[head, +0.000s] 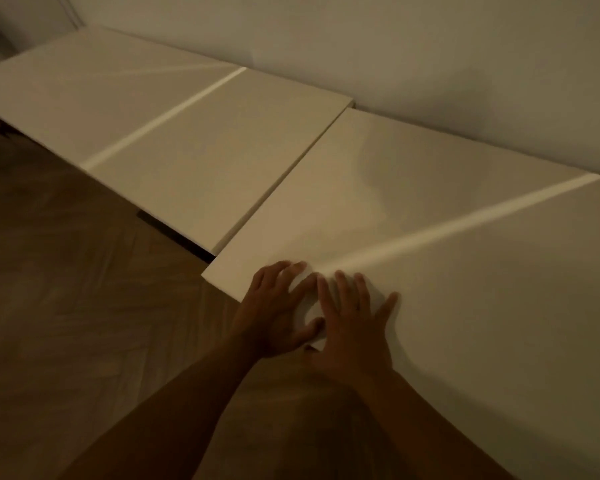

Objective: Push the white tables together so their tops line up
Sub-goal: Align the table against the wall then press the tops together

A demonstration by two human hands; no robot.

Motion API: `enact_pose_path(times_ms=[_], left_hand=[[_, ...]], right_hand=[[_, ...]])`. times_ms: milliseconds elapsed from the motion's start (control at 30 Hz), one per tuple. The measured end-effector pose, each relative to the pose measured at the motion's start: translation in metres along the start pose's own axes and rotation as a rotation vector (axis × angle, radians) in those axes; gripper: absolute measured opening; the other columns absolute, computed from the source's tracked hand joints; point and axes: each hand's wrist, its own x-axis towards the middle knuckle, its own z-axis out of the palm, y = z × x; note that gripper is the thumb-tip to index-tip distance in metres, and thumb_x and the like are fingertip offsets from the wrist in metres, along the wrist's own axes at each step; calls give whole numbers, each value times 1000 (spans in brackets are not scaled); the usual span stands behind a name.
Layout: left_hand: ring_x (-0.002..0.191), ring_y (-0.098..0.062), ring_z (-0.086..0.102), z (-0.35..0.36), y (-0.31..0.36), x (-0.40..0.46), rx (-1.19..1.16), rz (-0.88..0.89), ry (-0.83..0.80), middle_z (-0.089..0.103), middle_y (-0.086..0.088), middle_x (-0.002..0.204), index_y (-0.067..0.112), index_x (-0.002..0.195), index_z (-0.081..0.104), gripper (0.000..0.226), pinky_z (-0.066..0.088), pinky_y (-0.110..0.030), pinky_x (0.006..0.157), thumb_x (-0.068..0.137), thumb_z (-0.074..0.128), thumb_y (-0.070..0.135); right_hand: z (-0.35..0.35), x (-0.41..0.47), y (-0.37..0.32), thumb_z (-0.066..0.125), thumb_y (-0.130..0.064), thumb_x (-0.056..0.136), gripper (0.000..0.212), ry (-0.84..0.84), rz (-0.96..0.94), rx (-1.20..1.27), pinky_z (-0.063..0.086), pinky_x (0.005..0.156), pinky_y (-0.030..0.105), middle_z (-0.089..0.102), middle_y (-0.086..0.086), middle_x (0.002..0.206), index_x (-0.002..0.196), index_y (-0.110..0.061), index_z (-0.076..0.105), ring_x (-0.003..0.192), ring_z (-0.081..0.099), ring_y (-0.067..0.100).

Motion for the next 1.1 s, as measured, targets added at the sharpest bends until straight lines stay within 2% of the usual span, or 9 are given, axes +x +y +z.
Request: enact_pose_path(times_ms=[100, 233, 333, 467, 667, 933, 1100], left_hand=[[142, -30, 30, 5, -11, 5, 30, 56, 23, 37, -8, 152, 24, 149, 38, 83, 28, -49, 113, 85, 39, 77], [153, -30, 11, 11, -12, 6, 25, 65, 31, 17, -6, 166, 25, 157, 22, 90, 15, -54, 121, 87, 24, 82], [154, -30, 5, 15, -15, 6, 29, 74, 40, 11, -4, 167, 26, 159, 17, 92, 13, -55, 121, 87, 19, 83], [153, -30, 13, 21, -15, 5, 17, 72, 110, 21, -2, 166, 26, 157, 26, 89, 17, -54, 120, 87, 25, 81], [146, -29, 34, 30, -14, 2, -23, 74, 313, 44, 0, 155, 25, 147, 48, 74, 30, -50, 117, 88, 41, 70], [147, -27, 32, 29, -19, 10, 2, 63, 275, 40, 3, 157, 30, 150, 43, 74, 28, -48, 119, 87, 40, 68], [147, -26, 32, 29, -24, 17, -18, 62, 280, 41, 4, 156, 30, 150, 43, 74, 28, -47, 119, 86, 39, 68]], right_hand=[[2, 7, -11, 49, -82, 68, 113, 29, 55, -27, 6, 101, 81, 14, 11, 164, 157, -27, 7, 150, 9, 40], [-1, 6, -10, 47, -85, 66, 114, 49, 48, -38, 7, 102, 81, 11, 5, 165, 155, -39, -8, 150, 7, 38], [-2, 7, -9, 44, -83, 68, 107, 60, 10, -30, 9, 103, 80, 9, 0, 165, 152, -45, -8, 150, 6, 39], [-1, 6, -7, 34, -84, 69, 100, 65, -14, -38, 10, 104, 80, 11, 0, 165, 152, -46, -6, 149, 7, 39], [6, 6, -5, 28, -87, 71, 95, 113, -35, -34, 9, 104, 80, 10, -1, 165, 150, -50, -8, 149, 5, 40], [2, 13, -4, 31, -86, 73, 93, 118, -45, -4, 8, 104, 81, 10, -1, 165, 151, -50, -6, 149, 3, 41], [1, 21, -5, 26, -88, 72, 93, 124, -48, -3, 8, 103, 82, 11, 0, 165, 152, -49, -3, 148, 4, 42]])
